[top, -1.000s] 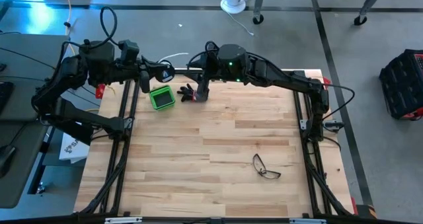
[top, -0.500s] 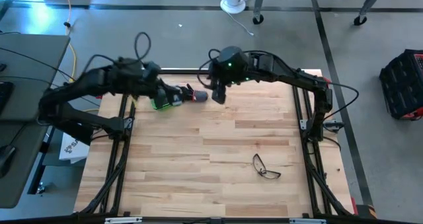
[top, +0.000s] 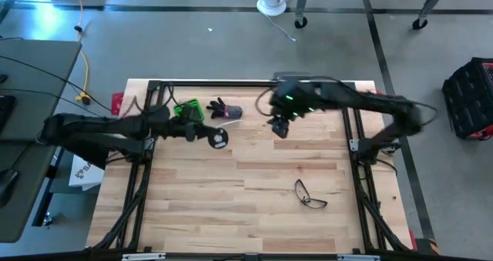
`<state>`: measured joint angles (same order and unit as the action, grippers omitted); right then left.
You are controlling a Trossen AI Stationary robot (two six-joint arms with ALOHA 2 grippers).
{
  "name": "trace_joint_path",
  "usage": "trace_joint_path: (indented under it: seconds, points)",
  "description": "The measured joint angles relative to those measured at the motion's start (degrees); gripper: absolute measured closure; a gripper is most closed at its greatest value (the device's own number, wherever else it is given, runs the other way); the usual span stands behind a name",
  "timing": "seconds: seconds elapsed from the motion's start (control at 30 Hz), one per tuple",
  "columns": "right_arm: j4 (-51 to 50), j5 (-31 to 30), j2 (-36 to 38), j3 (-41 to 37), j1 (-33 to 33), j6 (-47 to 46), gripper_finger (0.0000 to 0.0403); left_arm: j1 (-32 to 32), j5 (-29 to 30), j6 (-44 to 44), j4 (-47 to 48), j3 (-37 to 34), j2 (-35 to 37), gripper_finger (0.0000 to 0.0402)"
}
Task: Coil cords
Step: Coil the white wire on the spool
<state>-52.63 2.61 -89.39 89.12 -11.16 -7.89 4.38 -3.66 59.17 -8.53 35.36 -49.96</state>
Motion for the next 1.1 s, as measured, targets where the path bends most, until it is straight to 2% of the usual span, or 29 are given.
trace_joint_path:
  seconds: [0.1,0.2,0.3,0.43,0.53,0.7,0.9,1.1]
  points:
    - [16.7,-2.3,10.8,-16.7,2.2,-11.9,0.0235,-2.0,2.6,1.7,-14.2,-7.5,-1.1,0.0401]
    - [32.8,-4.9,17.7,-29.2,5.1,-21.5,0.0235,-3.3,4.6,0.5,-24.3,-12.9,-2.4,0.0402]
    - [42.7,-10.1,19.7,-38.2,7.7,-28.6,0.0235,-5.1,7.4,1.3,-30.0,-17.4,-3.7,0.0401]
    - [51.3,-11.1,17.3,-46.7,10.3,-35.1,0.0235,-8.2,11.8,3.7,-33.8,-22.7,-6.8,0.0401]
    - [58.0,-12.1,15.8,-49.8,12.2,-36.2,0.0235,-10.6,15.1,4.7,-37.6,-25.1,-9.9,0.0401]
    - [61.1,-14.7,12.8,-50.6,14.0,-35.9,0.0235,-14.8,20.2,5.8,-42.7,-25.7,-17.7,0.0402]
    - [63.4,-14.6,9.9,-50.6,15.5,-36.1,0.0236,-19.9,24.8,11.0,-50.4,-24.6,-33.7,0.0402]
    - [64.1,-15.1,9.3,-50.5,15.8,-35.8,0.0235,-20.4,25.0,14.9,-64.2,-21.3,-50.9,0.0402]
